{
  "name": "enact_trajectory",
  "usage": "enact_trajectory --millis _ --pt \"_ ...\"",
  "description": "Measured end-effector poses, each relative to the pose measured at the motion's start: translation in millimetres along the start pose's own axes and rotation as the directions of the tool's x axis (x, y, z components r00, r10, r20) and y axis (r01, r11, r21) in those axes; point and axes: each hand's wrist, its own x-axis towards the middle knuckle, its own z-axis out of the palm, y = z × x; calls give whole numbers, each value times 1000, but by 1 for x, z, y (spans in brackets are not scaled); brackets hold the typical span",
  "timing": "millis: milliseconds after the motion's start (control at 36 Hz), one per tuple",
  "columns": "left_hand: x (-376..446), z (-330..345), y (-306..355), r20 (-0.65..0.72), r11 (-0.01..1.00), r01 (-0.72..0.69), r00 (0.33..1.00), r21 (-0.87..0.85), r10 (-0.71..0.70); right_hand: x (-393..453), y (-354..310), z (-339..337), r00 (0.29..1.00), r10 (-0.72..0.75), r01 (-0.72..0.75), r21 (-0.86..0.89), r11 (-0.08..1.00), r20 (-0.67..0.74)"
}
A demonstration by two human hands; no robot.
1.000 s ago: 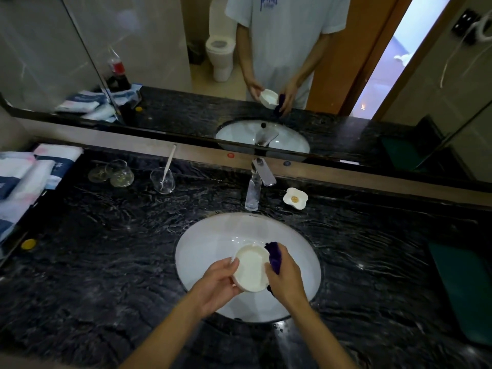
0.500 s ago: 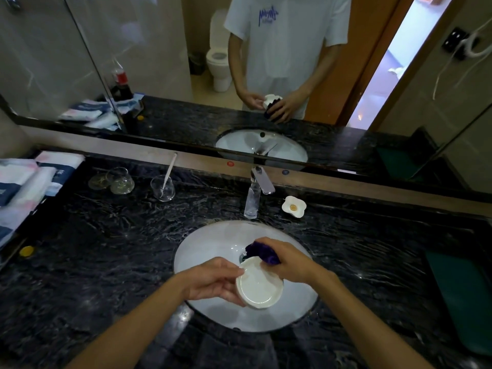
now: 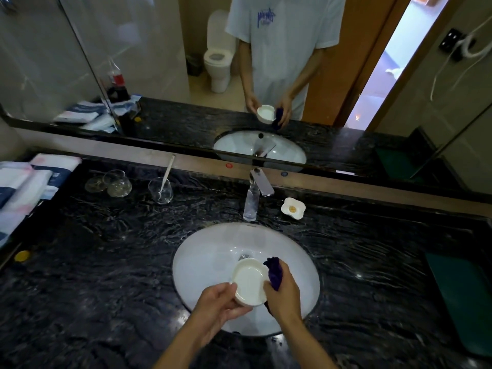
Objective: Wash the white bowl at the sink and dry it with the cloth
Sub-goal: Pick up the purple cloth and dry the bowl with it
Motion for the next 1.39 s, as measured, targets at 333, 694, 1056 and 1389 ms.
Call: enact_trajectory --millis 333,694,1056,1389 --pt "10 -5 66 276 873 250 881 418 -385 47 -41 -45 749 -170 429 -275 860 640" --pt "5 -11 43 174 938 246 940 244 -292 30 -31 -35 884 -245 337 -181 924 398" --pt "-14 0 10 25 989 138 990 44 -140 -1 -4 -22 974 -117 108 60 992 195" --pt "8 -3 83 299 730 285 775 621 -557 45 -57 -47 657 -102 515 -345 785 747"
